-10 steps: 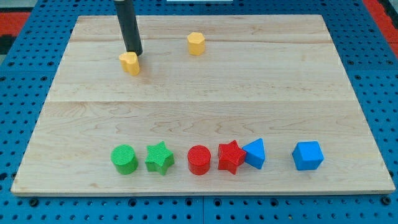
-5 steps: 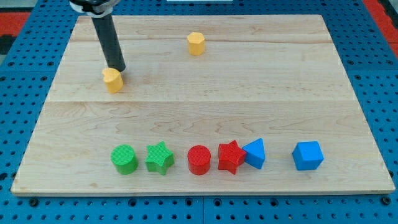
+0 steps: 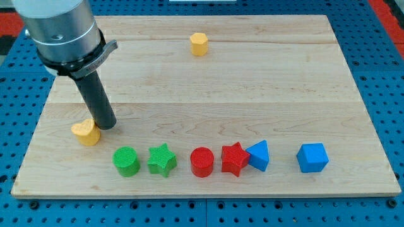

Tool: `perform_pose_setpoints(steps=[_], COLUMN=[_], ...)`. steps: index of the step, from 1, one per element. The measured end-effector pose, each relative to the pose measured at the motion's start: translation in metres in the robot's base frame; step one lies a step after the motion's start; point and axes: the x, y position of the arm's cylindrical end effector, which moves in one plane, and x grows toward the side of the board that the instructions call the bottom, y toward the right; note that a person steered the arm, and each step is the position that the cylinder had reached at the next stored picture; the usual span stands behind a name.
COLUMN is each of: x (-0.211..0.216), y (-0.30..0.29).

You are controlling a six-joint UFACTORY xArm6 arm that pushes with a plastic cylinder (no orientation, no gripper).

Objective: Move the yellow heart to the left of the green circle

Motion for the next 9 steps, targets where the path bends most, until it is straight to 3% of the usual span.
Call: perform_pose_setpoints(steps=[7,9], x=[0.000,0.037], y=[-0.097,-0.049])
